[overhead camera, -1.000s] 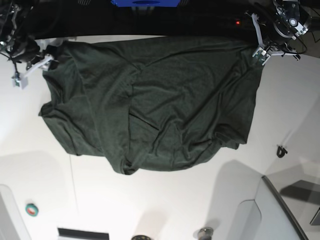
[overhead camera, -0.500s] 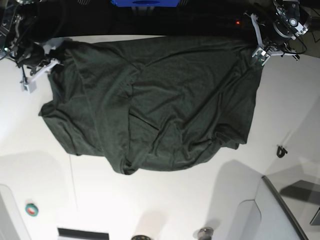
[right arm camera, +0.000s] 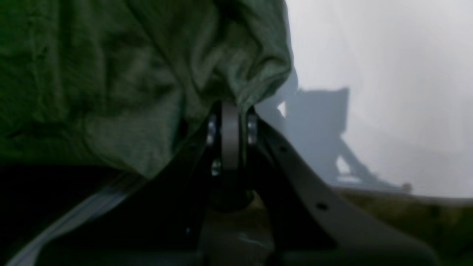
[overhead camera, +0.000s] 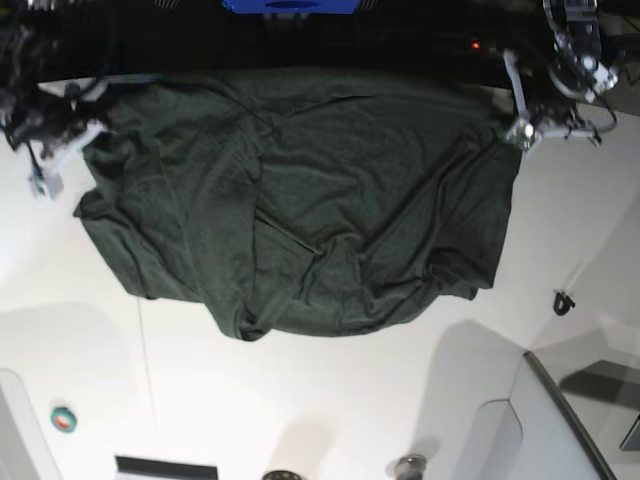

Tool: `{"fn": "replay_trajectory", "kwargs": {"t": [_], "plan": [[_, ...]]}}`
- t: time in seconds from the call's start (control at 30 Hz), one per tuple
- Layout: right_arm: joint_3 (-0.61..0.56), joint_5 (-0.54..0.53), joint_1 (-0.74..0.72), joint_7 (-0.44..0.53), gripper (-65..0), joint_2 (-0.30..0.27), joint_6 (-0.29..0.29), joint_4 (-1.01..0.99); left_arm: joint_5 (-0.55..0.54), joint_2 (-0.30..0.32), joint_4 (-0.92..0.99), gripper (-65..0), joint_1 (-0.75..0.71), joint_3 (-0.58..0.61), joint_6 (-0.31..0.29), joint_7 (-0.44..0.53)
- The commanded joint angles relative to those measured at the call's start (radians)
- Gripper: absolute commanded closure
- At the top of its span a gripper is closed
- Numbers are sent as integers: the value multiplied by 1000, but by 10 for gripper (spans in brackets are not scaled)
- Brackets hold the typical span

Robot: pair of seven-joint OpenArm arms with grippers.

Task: Layout the t-shirt on the table in an organized manner, then fold the t-shirt properly
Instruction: 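Hold the shirt edge with both grippers and lift it off the table, then swing the lifted shirt and lay it flat, both grippers holding edges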

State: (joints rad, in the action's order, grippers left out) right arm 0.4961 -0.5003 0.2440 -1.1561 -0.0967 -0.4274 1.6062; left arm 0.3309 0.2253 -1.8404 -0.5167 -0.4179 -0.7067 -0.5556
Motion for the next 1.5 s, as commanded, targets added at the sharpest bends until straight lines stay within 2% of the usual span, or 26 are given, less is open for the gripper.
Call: {"fn": "replay_trajectory", "kwargs": {"t": [0.0, 0.07, 0.2, 0.33, 0.47, 0.6, 0.73, 0.83, 0.9, 0.97, 1.1, 1.17, 1.27, 1.37, 1.47], "plan": [[-14, 9, -45, 11, -8, -30, 0, -8, 27, 13, -11, 0, 26, 20, 9, 13], [-46, 47, -122, 6, -8, -54, 0, -82, 127, 13, 35, 0, 86, 80, 9, 13], [-159, 104, -306, 8, -8, -123, -1, -223, 239, 13, 192, 0, 250, 196, 9, 13], [-331, 104, -496, 21, -8, -237, -4, -326, 307, 61, 278, 0, 428, 267, 9, 13], [-517, 105, -618, 112, -8, -320, -4, -373, 342, 89, 379, 0, 587, 299, 9, 13], [-672, 108, -740, 233, -8, -338, -4, -511, 360, 85, 517, 0, 714, 356, 9, 12], [-814, 125, -954, 416, -8, -338, -4, -755, 397, 78, 674, 0, 890, 448, 11, 12], [-880, 147, -1124, 514, -6, -335, -4, -875, 442, 47, 744, 0, 1059, 474, 11, 12], [-894, 150, -1225, 526, -5, -338, -4, -878, 460, 26, 769, 0, 1180, 471, 11, 9], [-893, 150, -1342, 525, -5, -343, -4, -874, 457, 10, 773, 0, 1306, 471, 11, -50], [-891, 150, -1509, 517, -3, -412, -4, -728, 457, -37, 706, 0, 1530, 472, 9, -157], [-890, 150, -1547, 466, -3, -470, -4, -580, 457, -37, 618, 0, 1570, 472, 9, -211], [-814, 147, -1514, 310, -3, -559, -4, -301, 457, -7, 437, 0, 1532, 472, 9, -295], [-672, 147, -1302, 166, -3, -627, -6, -65, 457, 75, 252, 0, 1329, 475, 9, -369], [-587, 147, -1021, 150, -3, -651, -15, 27, 457, 133, 126, 0, 1065, 474, 9, -367]]}}
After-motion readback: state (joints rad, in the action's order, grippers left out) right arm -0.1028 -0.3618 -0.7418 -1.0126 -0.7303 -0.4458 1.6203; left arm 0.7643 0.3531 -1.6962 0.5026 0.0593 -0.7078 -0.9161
